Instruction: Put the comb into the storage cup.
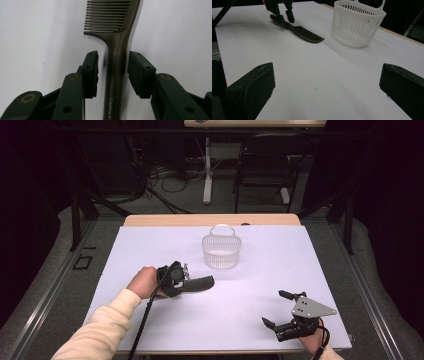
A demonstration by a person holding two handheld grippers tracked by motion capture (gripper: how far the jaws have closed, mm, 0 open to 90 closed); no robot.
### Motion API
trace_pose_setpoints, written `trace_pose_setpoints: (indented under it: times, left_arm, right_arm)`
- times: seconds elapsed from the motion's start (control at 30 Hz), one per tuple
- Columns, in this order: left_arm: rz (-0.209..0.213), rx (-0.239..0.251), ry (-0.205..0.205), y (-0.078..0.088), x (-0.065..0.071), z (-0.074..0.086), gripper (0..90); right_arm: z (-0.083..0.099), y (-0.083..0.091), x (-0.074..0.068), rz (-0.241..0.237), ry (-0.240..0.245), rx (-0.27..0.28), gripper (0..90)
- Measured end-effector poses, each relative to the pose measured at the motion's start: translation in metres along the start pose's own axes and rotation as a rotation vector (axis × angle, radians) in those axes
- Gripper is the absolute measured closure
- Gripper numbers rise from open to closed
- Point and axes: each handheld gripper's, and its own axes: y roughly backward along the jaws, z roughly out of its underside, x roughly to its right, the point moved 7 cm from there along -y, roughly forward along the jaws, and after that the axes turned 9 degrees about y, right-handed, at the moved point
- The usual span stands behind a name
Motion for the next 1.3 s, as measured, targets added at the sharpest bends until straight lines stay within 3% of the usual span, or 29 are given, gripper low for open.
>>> trace_pose_setpoints:
  times: [0.3,0.6,0.77,0.97,1.1,1.13,1.2,1.3]
  left_arm:
    - [0.030,-0.024,-0.013,-0.004,0.000,-0.003,65.0]
    - [0.052,-0.048,-0.053,-0.007,0.002,-0.004,70.1]
    - [0.045,-0.033,-0.047,-0.008,0.001,-0.004,71.4]
    - [0.059,-0.054,-0.054,-0.006,0.001,-0.003,71.9]
    - [0.053,-0.043,-0.048,-0.004,0.001,-0.002,72.0]
    - [0.031,-0.038,-0.043,-0.003,0.001,-0.001,72.0]
    - [0.057,-0.029,-0.037,-0.001,0.002,-0.001,72.0]
    - [0.049,-0.020,-0.036,0.002,0.002,0.000,72.0]
  right_arm:
    - [-0.001,0.000,0.000,0.000,0.001,0.008,0.0]
    - [0.000,0.000,0.000,-0.001,0.007,0.009,0.0]
    - [0.000,0.000,0.000,0.000,0.002,0.007,0.0]
    - [0.000,0.000,0.000,0.001,0.002,0.007,0.0]
    - [0.000,0.000,0.000,0.002,0.003,0.007,0.0]
    - [0.000,0.000,0.000,0.003,0.002,0.009,0.0]
    - [0.000,0.000,0.000,0.004,0.001,0.006,0.0]
    - [0.000,0.000,0.000,0.003,0.000,0.002,0.0]
